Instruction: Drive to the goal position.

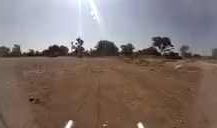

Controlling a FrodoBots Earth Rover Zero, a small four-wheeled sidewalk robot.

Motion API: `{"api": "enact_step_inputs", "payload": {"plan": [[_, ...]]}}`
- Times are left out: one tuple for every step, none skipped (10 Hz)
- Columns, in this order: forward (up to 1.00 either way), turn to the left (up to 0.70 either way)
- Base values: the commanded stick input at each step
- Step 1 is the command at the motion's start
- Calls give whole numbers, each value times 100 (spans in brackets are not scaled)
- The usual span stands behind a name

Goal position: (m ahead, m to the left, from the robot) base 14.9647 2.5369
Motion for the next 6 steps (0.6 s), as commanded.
{"api": "enact_step_inputs", "payload": {"plan": [[50,0],[50,0],[50,0],[50,0],[50,0],[50,0]]}}
